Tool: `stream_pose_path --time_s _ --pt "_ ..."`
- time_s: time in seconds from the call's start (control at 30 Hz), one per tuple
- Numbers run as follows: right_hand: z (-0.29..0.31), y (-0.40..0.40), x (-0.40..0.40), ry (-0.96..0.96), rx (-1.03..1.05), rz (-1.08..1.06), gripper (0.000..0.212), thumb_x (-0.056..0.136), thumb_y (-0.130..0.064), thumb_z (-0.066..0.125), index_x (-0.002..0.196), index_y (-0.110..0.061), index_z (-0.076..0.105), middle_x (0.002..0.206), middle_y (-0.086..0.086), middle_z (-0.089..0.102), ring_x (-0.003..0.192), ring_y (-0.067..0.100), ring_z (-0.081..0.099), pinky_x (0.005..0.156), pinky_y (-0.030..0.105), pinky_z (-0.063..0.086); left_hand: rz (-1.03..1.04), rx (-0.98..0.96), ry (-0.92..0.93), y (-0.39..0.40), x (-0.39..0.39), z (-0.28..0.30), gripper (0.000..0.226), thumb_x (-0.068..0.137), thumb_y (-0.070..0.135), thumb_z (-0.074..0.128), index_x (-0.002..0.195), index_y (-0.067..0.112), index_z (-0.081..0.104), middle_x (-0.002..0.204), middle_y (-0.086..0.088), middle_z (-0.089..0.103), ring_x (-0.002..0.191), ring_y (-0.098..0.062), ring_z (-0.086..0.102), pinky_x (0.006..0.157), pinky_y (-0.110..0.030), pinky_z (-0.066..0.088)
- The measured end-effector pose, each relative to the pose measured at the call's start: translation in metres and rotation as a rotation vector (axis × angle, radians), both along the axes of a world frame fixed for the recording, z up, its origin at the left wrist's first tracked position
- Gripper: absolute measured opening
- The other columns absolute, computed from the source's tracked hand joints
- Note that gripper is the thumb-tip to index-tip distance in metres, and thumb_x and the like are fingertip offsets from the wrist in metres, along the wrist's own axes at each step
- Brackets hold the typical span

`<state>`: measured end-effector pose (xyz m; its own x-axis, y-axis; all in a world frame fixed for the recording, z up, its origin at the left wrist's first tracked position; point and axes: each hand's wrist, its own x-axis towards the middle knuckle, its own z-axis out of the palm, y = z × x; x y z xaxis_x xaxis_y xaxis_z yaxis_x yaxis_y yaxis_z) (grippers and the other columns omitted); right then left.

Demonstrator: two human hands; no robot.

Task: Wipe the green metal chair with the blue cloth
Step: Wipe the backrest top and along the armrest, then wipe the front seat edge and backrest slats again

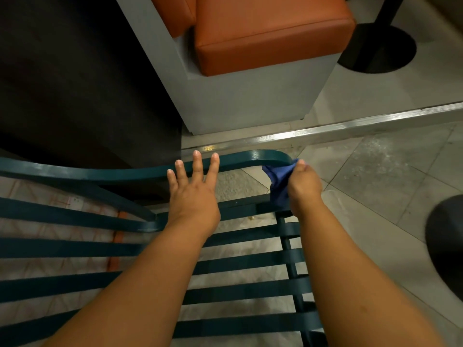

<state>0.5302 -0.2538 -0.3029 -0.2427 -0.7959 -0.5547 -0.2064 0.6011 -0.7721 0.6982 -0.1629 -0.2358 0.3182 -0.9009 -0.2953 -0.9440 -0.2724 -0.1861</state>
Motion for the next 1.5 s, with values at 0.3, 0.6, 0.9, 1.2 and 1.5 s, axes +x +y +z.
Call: stream_pose_path --time_s 0.3,0.6,0.9,1.2,1.5 --pt "0.036 0.009 0.022 -0.493 0.211 -0.376 0.026 0.099 -0.01 0.035 0.117 -0.002 0.051 0.088 0.017 0.06 0.071 0.024 0.058 0.06 0.029 0.048 -0.009 0.039 0.0 0.0 0.001 0.006 0.11 0.084 0.01 0.06 0.14 0.031 -0.033 0.154 -0.008 -0.029 0.142 -0.04 -0.014 0.115 -0.053 -0.008" --pt "0.043 0.01 0.005 -0.561 0.142 -0.269 0.026 0.093 0.002 0.035 0.09 -0.003 0.061 0.078 0.018 0.056 0.061 0.023 0.06 0.083 0.041 0.056 -0.019 0.029 0.008 0.0 0.002 0.005 0.111 0.082 0.004 0.058 0.141 0.031 -0.032 0.154 -0.008 -0.03 0.142 -0.041 -0.016 0.115 -0.053 -0.009" --pt "0.073 0.049 -0.049 -1.119 0.059 -0.164 0.031 0.1 -0.012 0.038 0.121 0.003 0.056 0.104 0.022 0.068 0.09 0.028 0.068 0.083 0.039 0.058 0.013 0.11 0.089 -0.001 0.001 0.023 0.101 0.086 0.009 0.052 0.143 0.035 -0.027 0.155 -0.002 -0.028 0.143 -0.035 -0.016 0.11 -0.061 -0.011" --pt "0.091 0.069 -0.074 -1.244 -0.051 0.019 0.039 0.066 -0.029 0.072 0.09 0.001 0.074 0.102 0.029 0.064 0.083 0.04 0.066 0.079 0.052 0.054 0.06 -0.078 0.358 0.002 -0.03 0.046 0.09 0.089 0.009 0.052 0.149 0.035 -0.01 0.158 0.002 -0.018 0.145 -0.023 -0.011 0.115 -0.055 -0.002" --pt "0.043 0.162 -0.125 -1.485 0.09 0.198 0.061 0.103 -0.034 0.009 0.147 0.004 0.024 0.153 0.031 0.019 0.144 0.042 0.013 0.114 0.055 -0.002 0.064 -0.019 0.578 0.09 -0.076 0.033 0.079 0.095 0.015 0.047 0.148 0.039 -0.007 0.157 0.008 -0.018 0.145 -0.016 -0.011 0.118 -0.05 0.001"
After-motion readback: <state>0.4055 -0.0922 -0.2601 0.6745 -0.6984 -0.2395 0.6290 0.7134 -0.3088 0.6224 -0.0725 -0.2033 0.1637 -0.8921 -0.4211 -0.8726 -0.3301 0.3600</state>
